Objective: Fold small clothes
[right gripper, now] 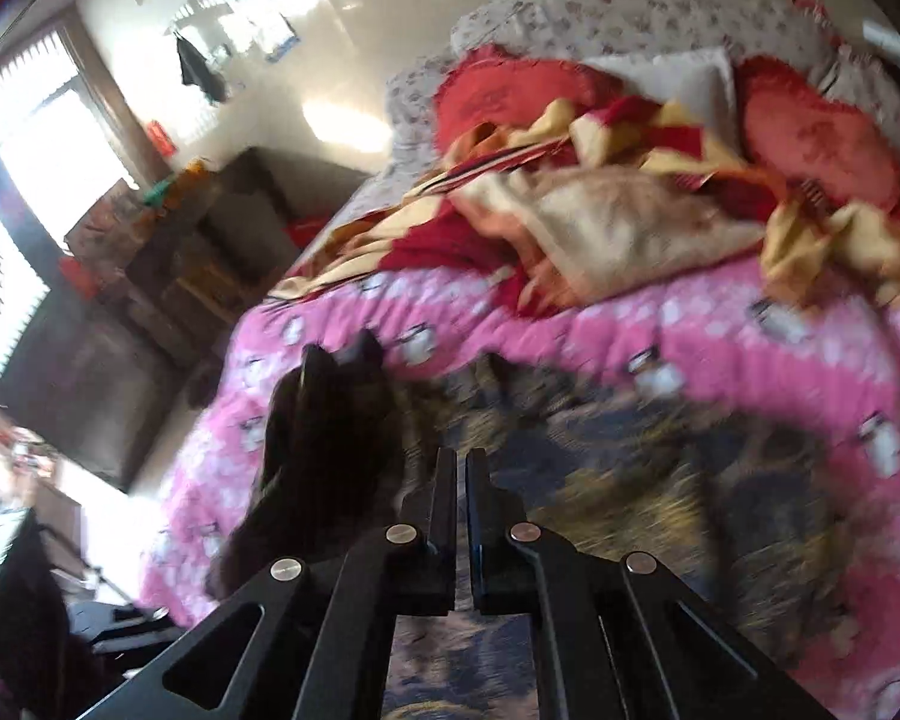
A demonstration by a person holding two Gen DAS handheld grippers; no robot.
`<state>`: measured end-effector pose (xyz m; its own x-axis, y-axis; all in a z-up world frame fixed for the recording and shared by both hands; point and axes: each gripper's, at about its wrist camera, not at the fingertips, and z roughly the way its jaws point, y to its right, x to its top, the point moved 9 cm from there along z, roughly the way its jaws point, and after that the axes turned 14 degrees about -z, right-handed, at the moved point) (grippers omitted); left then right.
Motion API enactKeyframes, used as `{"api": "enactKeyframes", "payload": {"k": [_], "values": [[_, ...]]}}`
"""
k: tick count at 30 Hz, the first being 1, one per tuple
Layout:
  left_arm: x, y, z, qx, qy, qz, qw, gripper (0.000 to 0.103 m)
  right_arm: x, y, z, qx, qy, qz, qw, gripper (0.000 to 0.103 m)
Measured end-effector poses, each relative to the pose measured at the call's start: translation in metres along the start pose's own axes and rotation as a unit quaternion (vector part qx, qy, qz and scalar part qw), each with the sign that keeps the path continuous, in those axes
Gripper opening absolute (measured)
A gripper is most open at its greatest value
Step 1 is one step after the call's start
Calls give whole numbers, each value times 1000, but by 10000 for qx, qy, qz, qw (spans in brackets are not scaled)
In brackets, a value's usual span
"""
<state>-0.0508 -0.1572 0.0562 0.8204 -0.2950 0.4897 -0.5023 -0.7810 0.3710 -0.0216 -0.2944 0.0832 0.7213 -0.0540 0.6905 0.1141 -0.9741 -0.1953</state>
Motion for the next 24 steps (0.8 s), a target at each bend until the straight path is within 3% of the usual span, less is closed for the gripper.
{"api": "enactKeyframes", "payload": {"k": [2,3,4,7,13,16,20,21,22,23,24], "values": [[-7,-20,-7,194,99,-139,9997,11,-4,-17,16,210,-91,-48,9997,18],[-13,-33,-13,276,157,-239,9992,13,-5,-28,25,324,-126,-65,9994,39],[-19,-48,-19,365,201,-361,9985,22,-4,-37,33,433,-135,-38,9990,58],[-29,-90,-28,481,321,-776,9953,43,4,-66,60,771,-161,110,9968,63],[-39,-164,-30,887,402,-1337,9862,47,24,-123,131,673,-724,-69,9951,68],[-43,-180,-23,790,320,-1579,9838,47,30,-143,174,396,-1112,-29,9930,70],[-42,-183,-13,632,315,-1618,9843,47,21,-159,233,-65,-1751,-421,9836,71],[-39,-183,-8,605,288,-1606,9847,47,16,-157,242,-174,-1890,-465,9807,61],[-39,-183,-5,540,235,-1604,9853,49,13,-153,244,-296,-1887,-484,9804,42],[-39,-183,-1,437,179,-1618,9857,53,14,-146,239,-366,-1769,-489,9823,33],[-38,-181,3,232,120,-1684,9854,60,17,-142,233,-148,-1660,-436,9850,21]]}}
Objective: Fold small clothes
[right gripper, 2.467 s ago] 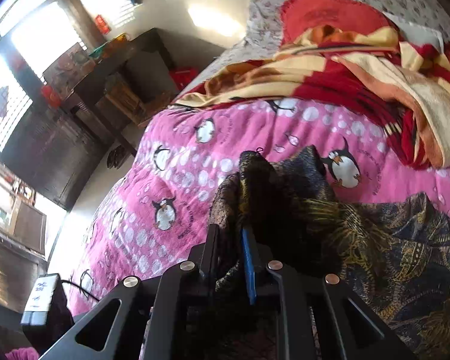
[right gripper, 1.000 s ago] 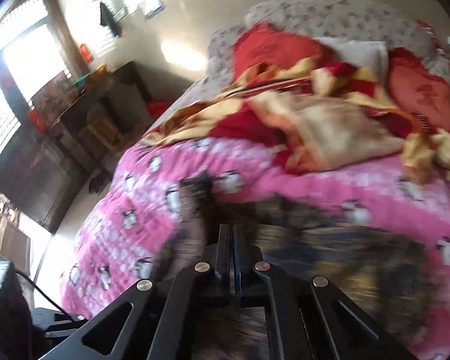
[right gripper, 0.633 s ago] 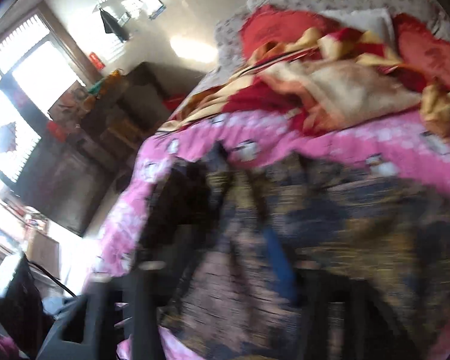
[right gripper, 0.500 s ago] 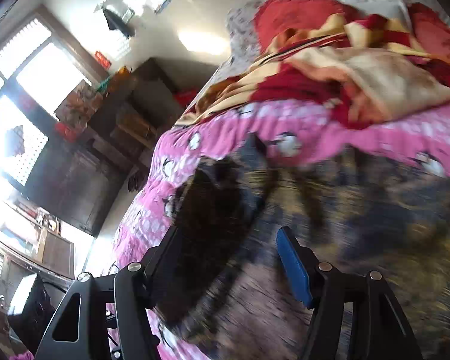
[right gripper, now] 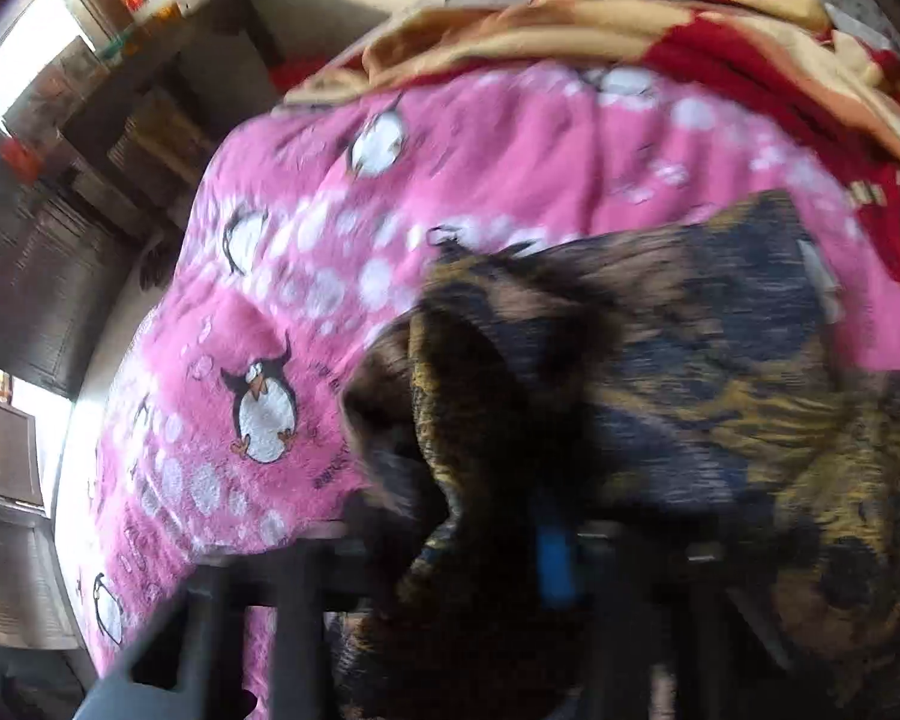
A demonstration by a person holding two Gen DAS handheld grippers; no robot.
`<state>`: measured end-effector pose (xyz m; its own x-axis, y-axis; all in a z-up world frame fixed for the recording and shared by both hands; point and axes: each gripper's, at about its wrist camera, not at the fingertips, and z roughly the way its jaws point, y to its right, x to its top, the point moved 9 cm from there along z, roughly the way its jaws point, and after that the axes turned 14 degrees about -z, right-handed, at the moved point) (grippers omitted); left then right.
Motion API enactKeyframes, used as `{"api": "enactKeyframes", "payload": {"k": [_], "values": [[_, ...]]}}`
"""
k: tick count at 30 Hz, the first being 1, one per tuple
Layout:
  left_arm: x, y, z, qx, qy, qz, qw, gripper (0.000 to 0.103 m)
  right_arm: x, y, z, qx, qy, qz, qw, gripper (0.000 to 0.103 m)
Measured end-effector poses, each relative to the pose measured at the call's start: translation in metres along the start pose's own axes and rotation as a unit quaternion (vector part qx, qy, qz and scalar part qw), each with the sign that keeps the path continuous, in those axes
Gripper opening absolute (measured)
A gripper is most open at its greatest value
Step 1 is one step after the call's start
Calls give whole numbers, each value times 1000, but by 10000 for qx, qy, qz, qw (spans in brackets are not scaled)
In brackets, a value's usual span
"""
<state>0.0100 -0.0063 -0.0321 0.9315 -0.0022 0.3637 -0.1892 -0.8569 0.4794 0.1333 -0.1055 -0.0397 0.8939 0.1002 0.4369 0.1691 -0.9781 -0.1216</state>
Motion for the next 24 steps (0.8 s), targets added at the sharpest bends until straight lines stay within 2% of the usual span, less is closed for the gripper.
{"api": "enactKeyframes", "payload": {"k": [1,3,5,9,11,13,14,15,16,20,24], "values": [[0,2,3,-176,-55,-92,9998,64,-1,5,-6,265,71,83,9996,15],[0,8,7,-368,-133,-187,9991,64,-4,16,-18,466,190,258,9984,14],[0,19,10,-549,-214,-58,9982,64,-6,24,-28,713,344,382,9961,14],[-1,37,7,-785,-178,221,9965,64,-13,29,-36,846,478,429,9943,14],[-1,40,10,-746,-210,221,9967,64,-16,29,-40,964,551,461,9927,13],[-1,37,20,-603,-433,25,9972,62,-16,26,-52,1038,641,447,9915,12],[-1,38,22,-579,-520,-59,9969,58,-19,27,-61,1004,699,397,9917,12],[-3,42,21,-638,-596,-99,9961,39,-22,30,-69,918,750,339,9924,12],[-5,51,17,-724,-626,-51,9954,28,-24,34,-78,822,819,275,9929,12],[-13,111,-9,-998,-460,601,9921,22,-41,63,-118,662,1094,277,9914,11],[-35,193,-25,-1406,-451,1365,9796,22,-67,110,-166,454,1374,488,9883,11]]}}
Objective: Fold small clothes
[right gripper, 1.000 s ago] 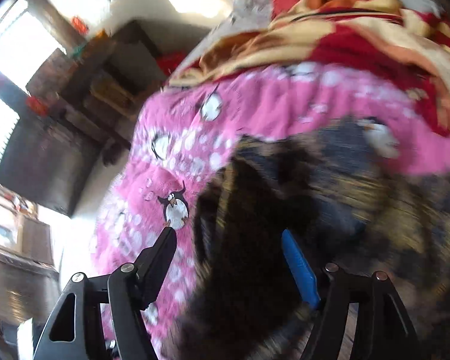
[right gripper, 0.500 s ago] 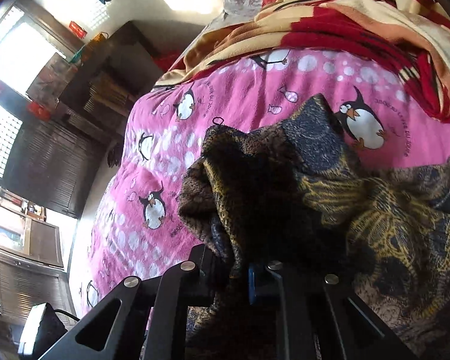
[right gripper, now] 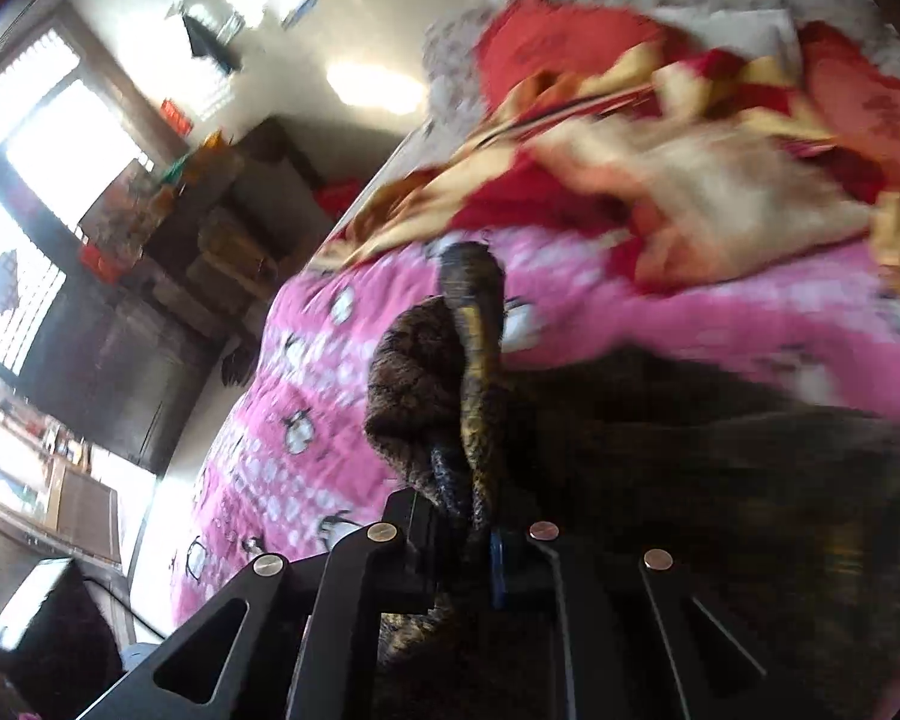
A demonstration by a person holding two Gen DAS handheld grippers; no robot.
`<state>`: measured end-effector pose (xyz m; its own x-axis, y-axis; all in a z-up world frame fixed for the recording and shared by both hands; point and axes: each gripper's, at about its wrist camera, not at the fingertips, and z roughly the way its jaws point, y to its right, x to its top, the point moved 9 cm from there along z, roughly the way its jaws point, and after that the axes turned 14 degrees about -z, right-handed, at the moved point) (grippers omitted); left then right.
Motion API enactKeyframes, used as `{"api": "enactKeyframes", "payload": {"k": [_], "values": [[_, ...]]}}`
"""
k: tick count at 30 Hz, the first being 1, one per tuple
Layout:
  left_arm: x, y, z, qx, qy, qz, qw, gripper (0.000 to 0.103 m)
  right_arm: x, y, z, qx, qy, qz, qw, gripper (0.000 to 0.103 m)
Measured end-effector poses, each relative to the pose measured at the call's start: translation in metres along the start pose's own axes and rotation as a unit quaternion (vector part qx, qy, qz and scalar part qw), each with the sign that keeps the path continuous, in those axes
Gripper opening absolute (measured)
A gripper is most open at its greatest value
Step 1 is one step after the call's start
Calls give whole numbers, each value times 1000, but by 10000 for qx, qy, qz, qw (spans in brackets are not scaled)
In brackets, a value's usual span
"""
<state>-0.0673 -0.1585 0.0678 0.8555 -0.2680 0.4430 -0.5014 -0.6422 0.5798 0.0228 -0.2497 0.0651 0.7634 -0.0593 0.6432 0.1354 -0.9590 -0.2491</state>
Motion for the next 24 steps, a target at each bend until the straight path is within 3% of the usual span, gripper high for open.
{"api": "enactKeyframes", "payload": {"k": [4,7,11,14,15,16,19,22,24], "values": [[-12,65,30,-306,-223,561,9977,22,-28,50,-56,-399,158,152,9990,11],[-24,98,64,-444,-480,705,9954,22,-59,90,-83,-731,144,341,9966,11],[-38,119,107,-431,-636,807,9938,22,-95,140,-90,-1201,82,711,9902,11],[-44,120,135,-254,-808,723,9938,23,-107,167,-80,-1192,218,1062,9869,11],[-45,116,135,-228,-938,657,9932,33,-113,175,-81,-1232,156,1146,9856,12],[-46,114,133,-241,-1039,624,9923,47,-117,178,-82,-1263,98,1208,9846,21],[-42,110,101,-421,-993,698,9917,53,-126,170,-100,-1533,20,1148,9815,48],[-44,100,64,-376,-595,1070,9918,60,-133,145,-121,-1361,54,951,9861,49],[-33,83,60,14,-309,1241,9918,60,-141,118,-127,-1059,49,736,9916,49]]}}
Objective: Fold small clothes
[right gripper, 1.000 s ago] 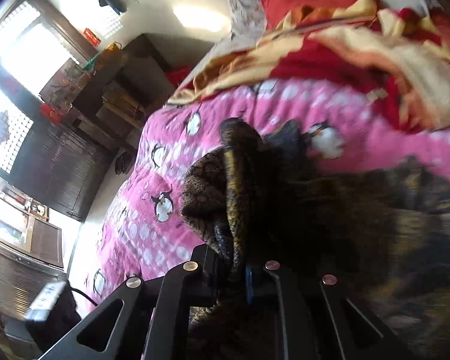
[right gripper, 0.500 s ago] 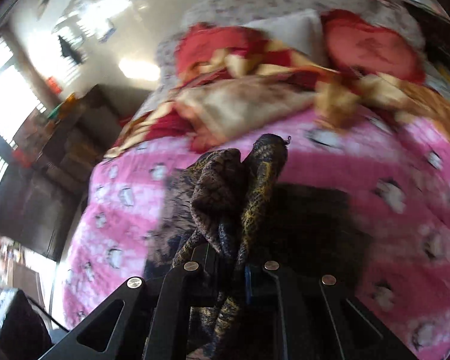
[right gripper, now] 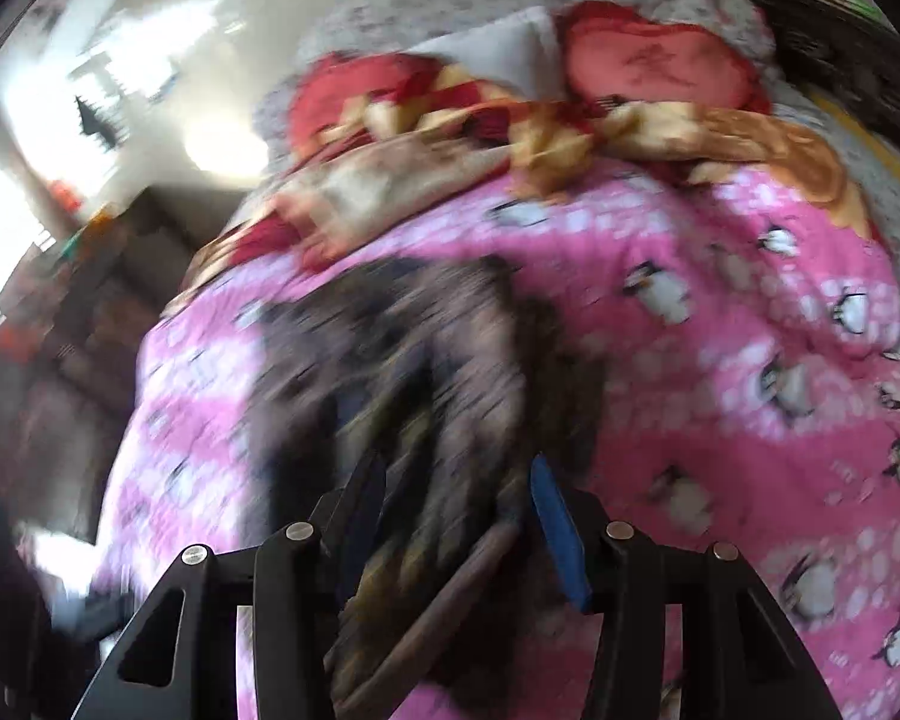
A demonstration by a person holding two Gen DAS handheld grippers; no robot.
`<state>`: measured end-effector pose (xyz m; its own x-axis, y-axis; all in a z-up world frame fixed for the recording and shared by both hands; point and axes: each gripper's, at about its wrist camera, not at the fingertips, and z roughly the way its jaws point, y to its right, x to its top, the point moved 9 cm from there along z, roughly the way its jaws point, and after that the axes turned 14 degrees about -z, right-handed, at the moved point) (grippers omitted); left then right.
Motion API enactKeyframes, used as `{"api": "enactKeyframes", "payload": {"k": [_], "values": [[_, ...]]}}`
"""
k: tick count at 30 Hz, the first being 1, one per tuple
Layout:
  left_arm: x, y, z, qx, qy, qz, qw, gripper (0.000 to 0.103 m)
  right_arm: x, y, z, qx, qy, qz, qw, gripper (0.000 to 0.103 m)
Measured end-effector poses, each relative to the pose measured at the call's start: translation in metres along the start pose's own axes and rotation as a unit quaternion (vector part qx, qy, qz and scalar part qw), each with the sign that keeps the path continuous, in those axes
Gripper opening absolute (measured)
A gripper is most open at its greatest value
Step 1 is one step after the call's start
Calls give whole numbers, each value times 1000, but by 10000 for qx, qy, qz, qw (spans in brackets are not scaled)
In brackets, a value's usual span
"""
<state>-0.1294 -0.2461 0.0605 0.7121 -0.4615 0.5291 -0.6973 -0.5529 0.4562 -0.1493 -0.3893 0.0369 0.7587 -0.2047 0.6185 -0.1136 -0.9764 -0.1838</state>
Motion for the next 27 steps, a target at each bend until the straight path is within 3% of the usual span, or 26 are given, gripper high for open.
{"api": "enactKeyframes", "payload": {"k": [3,6,8,10,13,15,18,22,23,24,25,27], "values": [[-1,-33,10,632,52,-21,9980,60,-25,-42,9,240,-178,-598,9978,48],[-14,-59,31,838,-119,-296,9960,60,-66,-36,29,-535,-769,-1124,9892,26],[-22,-71,42,968,-303,-441,9939,60,-88,-8,33,-757,-972,-806,9891,26],[-22,-80,57,1022,-424,-598,9921,60,-91,13,25,-620,-844,-223,9942,26],[-15,-83,49,999,-279,-654,9925,60,-73,33,-3,-893,-434,101,9950,27],[-8,-81,38,1026,-61,-575,9930,60,-54,31,-13,-778,-94,147,9968,29],[6,-79,35,1104,135,-496,9926,60,-22,28,-9,-671,295,248,9970,61],[11,-74,50,1106,56,-571,9922,60,19,31,39,-501,253,423,9975,59],[10,-73,55,1128,8,-555,9921,60,22,35,50,-425,145,467,9979,54],[8,-71,57,1130,-29,-534,9922,60,25,40,63,-380,7,476,9981,31],[6,-70,59,1133,-45,-517,9922,60,28,43,70,-429,-116,465,9979,17],[6,-68,62,1148,-10,-458,9923,60,39,46,63,-353,32,447,9984,9]]}}
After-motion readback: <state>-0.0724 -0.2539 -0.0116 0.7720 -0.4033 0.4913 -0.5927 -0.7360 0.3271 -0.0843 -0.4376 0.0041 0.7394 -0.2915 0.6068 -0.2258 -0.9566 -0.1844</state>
